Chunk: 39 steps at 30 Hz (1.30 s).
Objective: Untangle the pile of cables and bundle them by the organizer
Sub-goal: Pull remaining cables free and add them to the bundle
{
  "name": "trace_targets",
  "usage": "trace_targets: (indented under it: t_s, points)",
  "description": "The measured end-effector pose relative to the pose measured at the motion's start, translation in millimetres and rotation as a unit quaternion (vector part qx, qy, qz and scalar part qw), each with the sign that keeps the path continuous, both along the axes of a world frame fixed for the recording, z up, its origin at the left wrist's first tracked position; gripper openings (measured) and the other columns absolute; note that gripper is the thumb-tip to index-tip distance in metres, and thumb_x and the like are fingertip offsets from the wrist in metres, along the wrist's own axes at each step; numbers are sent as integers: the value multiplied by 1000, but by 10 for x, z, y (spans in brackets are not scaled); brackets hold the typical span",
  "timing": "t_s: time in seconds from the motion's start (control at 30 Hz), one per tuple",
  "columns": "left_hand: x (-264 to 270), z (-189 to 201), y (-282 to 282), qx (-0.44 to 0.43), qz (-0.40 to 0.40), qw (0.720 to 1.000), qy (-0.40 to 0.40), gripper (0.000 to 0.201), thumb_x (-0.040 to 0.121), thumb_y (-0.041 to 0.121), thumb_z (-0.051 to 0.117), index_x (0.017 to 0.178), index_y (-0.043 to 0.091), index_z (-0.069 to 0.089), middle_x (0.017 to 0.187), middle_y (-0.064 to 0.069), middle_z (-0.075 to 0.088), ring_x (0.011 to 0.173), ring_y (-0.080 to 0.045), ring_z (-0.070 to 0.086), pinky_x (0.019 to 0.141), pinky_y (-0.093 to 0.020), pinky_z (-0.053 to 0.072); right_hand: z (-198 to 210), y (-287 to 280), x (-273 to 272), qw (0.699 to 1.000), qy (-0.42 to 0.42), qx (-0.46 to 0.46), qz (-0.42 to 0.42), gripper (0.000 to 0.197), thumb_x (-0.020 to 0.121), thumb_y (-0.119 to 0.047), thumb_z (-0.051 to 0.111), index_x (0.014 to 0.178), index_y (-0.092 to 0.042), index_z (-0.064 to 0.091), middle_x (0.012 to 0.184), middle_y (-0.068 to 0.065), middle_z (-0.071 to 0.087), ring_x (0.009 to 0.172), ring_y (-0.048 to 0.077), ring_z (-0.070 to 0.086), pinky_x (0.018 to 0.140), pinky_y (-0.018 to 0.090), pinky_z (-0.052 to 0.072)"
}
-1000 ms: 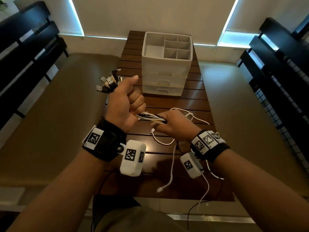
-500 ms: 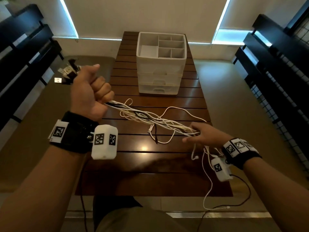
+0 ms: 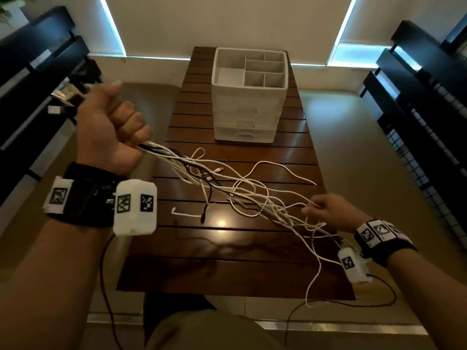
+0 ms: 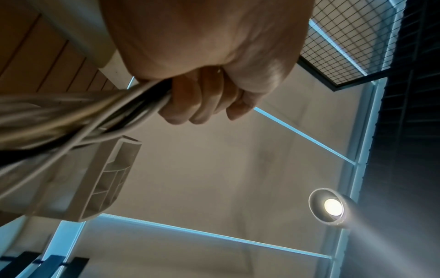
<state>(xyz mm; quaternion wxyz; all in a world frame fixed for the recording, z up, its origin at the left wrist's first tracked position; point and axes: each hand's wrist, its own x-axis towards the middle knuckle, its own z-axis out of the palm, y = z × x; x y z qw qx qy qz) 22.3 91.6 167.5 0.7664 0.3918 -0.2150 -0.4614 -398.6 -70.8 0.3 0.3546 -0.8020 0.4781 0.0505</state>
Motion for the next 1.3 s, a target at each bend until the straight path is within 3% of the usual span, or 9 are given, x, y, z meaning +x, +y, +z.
trace_targets:
  t_s: [0.13, 0.27, 0.37, 0.43, 0.53, 0.83, 1.03, 1.13, 1.3]
  points:
    - [-199, -54, -110, 3, -28, 1000, 1, 56, 104, 28, 51, 58, 26, 19, 45, 7, 14, 39, -9, 10, 36, -22, 15, 419, 99, 401, 996, -37, 15, 78, 75, 82, -51, 83, 144, -26, 49, 137, -12, 53, 122, 7, 56, 101, 30, 50]
    - [-401, -87, -182, -2, -60, 998, 10, 58, 104, 27, 51, 55, 26, 21, 45, 8, 15, 37, -8, 11, 35, -22, 16, 816, 405, 1109, 971, -184, -60, 143, 97, 78, -59, 83, 157, -33, 34, 158, -9, 38, 141, 4, 39, 117, 27, 38]
    - [-584, -155, -194, -1, -85, 996, 19, 58, 105, 26, 51, 53, 26, 24, 44, 8, 16, 37, -7, 10, 36, -22, 14, 773, 728, 1755, 947, -254, -83, 179, 73, 81, -50, 84, 142, -27, 51, 137, -3, 59, 121, 9, 58, 101, 27, 51]
    - [-635, -205, -179, 3, -93, 995, 26, 58, 105, 26, 51, 52, 26, 28, 44, 9, 17, 38, -8, 10, 37, -23, 13, 632, 815, 1937, 943, -281, -89, 153, 27, 88, -43, 80, 100, -25, 64, 92, -2, 68, 79, 13, 65, 73, 36, 56]
    - [-595, -307, -131, 15, -89, 995, 53, 57, 104, 25, 52, 53, 26, 27, 43, 10, 19, 37, -7, 12, 36, -22, 15, 366, 740, 1803, 954, -256, -114, 105, 24, 95, -35, 70, 79, -18, 68, 67, 1, 65, 60, 16, 60, 60, 38, 49]
    - [-708, -545, -295, 55, -55, 993, 94, 57, 104, 22, 52, 53, 26, 26, 43, 10, 18, 34, -7, 14, 35, -22, 16, -286, 465, 1113, 946, -141, -291, 15, 32, 89, -46, 74, 78, -18, 64, 61, 3, 66, 58, 31, 65, 53, 31, 41]
    - [-614, -804, -253, 93, -56, 988, 108, 58, 105, 22, 51, 51, 26, 29, 43, 10, 19, 34, -6, 15, 34, -22, 14, -62, 346, 1045, 982, -166, -55, 69, 41, 81, -62, 73, 80, -21, 65, 72, -2, 65, 69, 15, 63, 65, 40, 50]
    - [-472, -908, -197, 116, -48, 986, 107, 59, 105, 22, 50, 50, 26, 30, 43, 10, 18, 34, -6, 15, 36, -22, 10, 349, 269, 1124, 970, -171, 123, 123, 38, 81, -62, 78, 103, -34, 67, 98, -7, 71, 82, 3, 69, 70, 24, 53]
    - [-432, -1049, -206, 156, -49, 982, 99, 60, 105, 21, 49, 49, 26, 31, 42, 10, 19, 32, -6, 15, 35, -22, 11, 252, -298, 1647, 982, -180, -18, 43, 42, 83, -69, 71, 100, -31, 70, 93, -9, 73, 88, 7, 69, 79, 27, 53]
